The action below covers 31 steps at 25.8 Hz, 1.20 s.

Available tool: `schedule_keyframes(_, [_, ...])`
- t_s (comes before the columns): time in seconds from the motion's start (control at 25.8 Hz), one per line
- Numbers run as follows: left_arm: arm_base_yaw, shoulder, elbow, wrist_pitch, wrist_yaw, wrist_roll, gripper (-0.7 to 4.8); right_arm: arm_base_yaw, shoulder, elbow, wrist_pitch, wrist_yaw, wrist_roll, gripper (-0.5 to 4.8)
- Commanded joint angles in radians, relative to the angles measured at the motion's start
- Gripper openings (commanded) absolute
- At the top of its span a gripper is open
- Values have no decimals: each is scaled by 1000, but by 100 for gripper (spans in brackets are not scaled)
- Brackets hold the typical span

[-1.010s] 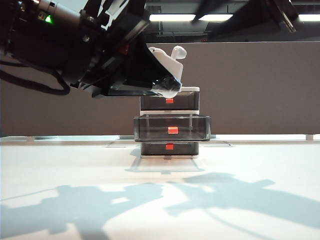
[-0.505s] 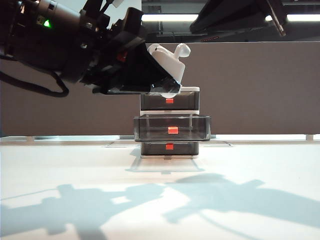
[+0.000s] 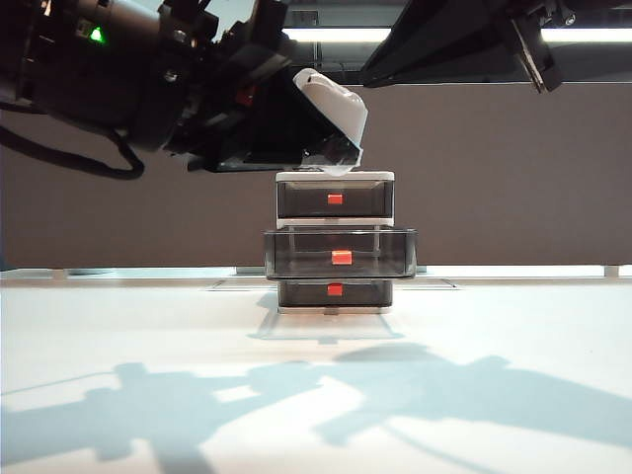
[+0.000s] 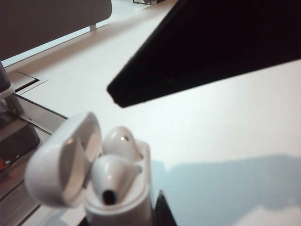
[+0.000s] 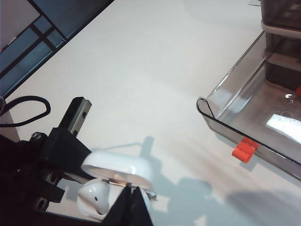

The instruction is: Pick up the earphone case on the table, open the lid, insert the wireless earphone on the table into it, close the lid, put the earphone case into the second layer of the drawer, and finally close the drawer.

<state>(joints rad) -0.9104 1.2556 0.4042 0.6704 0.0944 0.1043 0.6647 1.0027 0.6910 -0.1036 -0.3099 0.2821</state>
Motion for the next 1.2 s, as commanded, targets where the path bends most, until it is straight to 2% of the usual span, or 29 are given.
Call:
schedule_keyframes(0.04, [-2, -3, 6, 20, 3, -6, 48, 1, -4, 6, 19, 40, -3, -1])
schedule_keyframes(0.19, [-2, -3, 6, 21, 3, -8, 48, -3, -4, 6, 21, 137, -28, -2])
schedule_keyframes(0.39, [-30, -4, 6, 41, 3, -16, 48, -64, -4, 6, 19, 83, -55, -1])
schedule_keyframes(0.5, [-72, -3, 6, 69, 3, -28, 48, -124, -3, 6, 18, 4, -55, -1])
schedule_keyframes(0.58, [-102, -3, 6, 94, 3, -42, 48, -165, -2, 6, 19, -93, -55, -1])
schedule_keyframes(0.62, [-126, -3, 6, 112, 3, -42, 48, -194, 0, 6, 18, -180, -55, -1])
schedule_keyframes(0.66, [-141, -3, 6, 128, 3, -58, 48, -204, 3, 6, 18, -239, -55, -1])
schedule_keyframes(0.82, [-146, -3, 6, 139, 3, -137, 48, -205, 18, 6, 17, -356, -54, -1])
schedule_keyframes(0.89, [-145, -3, 7, 139, 3, -149, 48, -205, 34, 6, 17, -413, -50, -1])
schedule_keyframes(1.2, [-145, -3, 7, 138, 3, -150, 48, -205, 41, 6, 4, -508, -50, -1])
